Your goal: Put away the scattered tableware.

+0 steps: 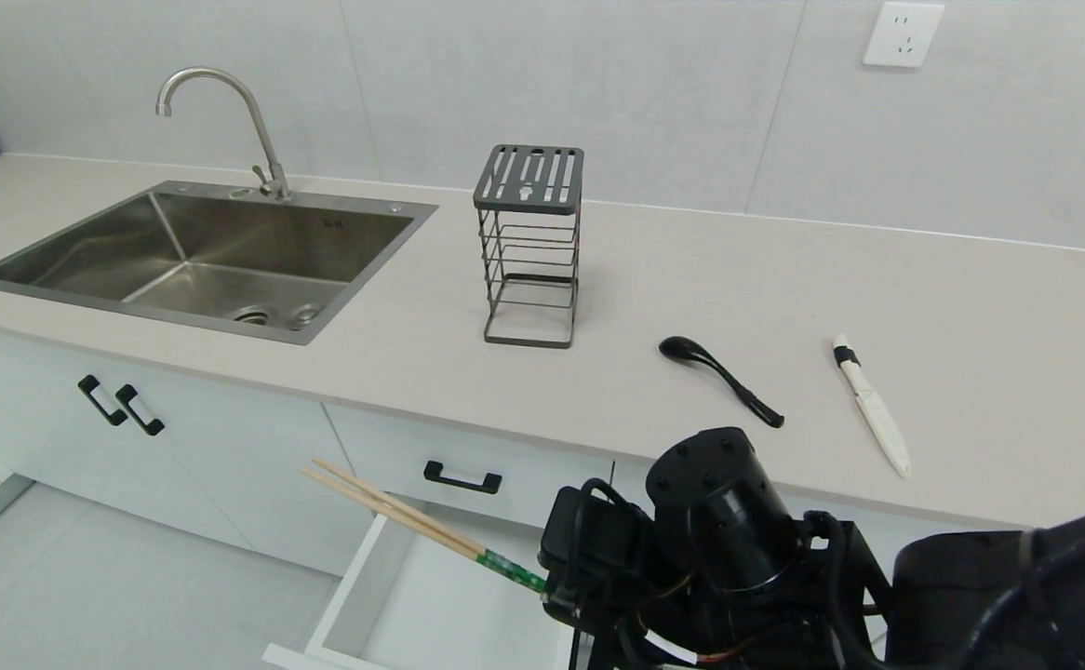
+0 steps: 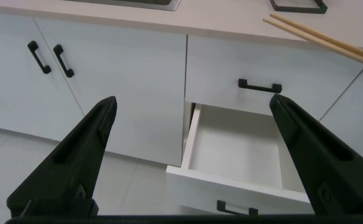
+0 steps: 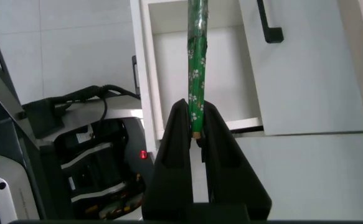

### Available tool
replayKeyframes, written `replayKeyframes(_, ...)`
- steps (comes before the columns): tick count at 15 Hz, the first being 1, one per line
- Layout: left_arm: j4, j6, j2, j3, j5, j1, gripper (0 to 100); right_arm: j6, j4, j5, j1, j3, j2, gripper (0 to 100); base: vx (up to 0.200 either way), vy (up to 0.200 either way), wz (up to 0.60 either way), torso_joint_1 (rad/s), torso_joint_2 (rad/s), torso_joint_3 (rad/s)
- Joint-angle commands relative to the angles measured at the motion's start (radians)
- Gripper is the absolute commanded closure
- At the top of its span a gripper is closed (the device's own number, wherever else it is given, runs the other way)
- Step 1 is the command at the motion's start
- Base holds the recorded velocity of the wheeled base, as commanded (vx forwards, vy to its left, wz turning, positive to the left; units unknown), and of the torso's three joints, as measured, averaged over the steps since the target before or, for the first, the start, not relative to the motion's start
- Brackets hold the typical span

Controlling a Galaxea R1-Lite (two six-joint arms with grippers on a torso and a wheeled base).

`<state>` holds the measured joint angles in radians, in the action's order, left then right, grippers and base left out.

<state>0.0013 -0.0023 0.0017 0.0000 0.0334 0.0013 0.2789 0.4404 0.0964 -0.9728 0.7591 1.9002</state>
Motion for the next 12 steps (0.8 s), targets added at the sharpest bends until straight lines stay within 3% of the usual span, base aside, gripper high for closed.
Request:
replayKeyframes(1, -0.001, -0.001, 0.001, 0.000, 0.000, 0.000, 0, 0.002, 0.001, -0.001, -0.001, 0.008, 0.017, 100, 0.000, 0.000, 0.00, -0.124, 0.23, 0.129)
replayKeyframes(12, -0.001, -0.001, 0.001, 0.000, 0.000, 0.000, 0, -0.046, -0.026, -0.001, 0.002, 0.097, 0.149, 100, 0.000, 0.000, 0.00, -0.147, 0.29, 0.144)
